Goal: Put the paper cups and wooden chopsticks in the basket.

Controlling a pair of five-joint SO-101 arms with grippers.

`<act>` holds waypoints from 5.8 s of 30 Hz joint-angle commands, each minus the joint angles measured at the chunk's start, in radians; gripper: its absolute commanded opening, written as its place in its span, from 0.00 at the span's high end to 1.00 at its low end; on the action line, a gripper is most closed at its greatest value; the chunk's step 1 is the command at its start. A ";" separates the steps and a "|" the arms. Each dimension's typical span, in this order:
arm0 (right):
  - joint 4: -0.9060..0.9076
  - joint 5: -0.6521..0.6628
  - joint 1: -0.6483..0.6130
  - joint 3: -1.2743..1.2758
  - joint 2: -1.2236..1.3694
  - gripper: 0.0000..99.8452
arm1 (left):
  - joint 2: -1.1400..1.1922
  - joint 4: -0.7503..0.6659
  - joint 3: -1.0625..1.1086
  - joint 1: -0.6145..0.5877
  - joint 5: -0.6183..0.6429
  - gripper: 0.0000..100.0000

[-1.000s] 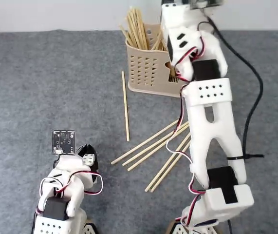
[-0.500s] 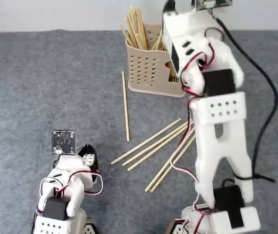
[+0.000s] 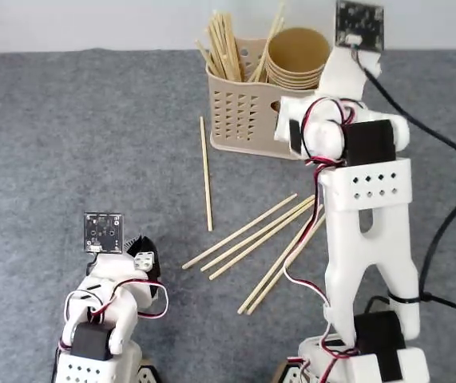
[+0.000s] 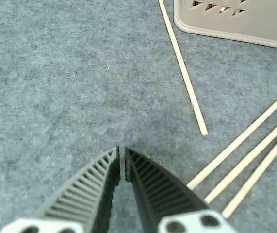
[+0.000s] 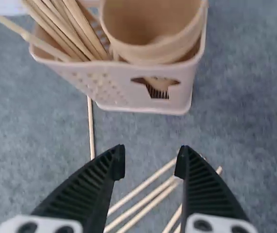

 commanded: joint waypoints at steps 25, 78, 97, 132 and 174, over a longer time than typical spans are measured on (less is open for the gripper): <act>-0.381 -0.092 0.070 0.833 -0.047 0.81 | -0.015 0.002 -0.010 -0.008 -0.008 0.98; -0.335 0.141 0.050 0.890 -0.568 0.99 | -0.015 0.002 -0.010 -0.008 -0.008 0.98; -0.685 0.267 0.002 0.598 -0.720 0.99 | -0.015 0.002 -0.010 -0.008 -0.008 0.98; -1.527 0.269 -0.074 0.275 -0.004 0.99 | -0.015 0.003 -0.010 -0.008 -0.009 0.98; -0.105 -0.025 -0.108 0.279 -0.099 0.88 | -0.015 0.003 -0.010 -0.008 -0.009 0.98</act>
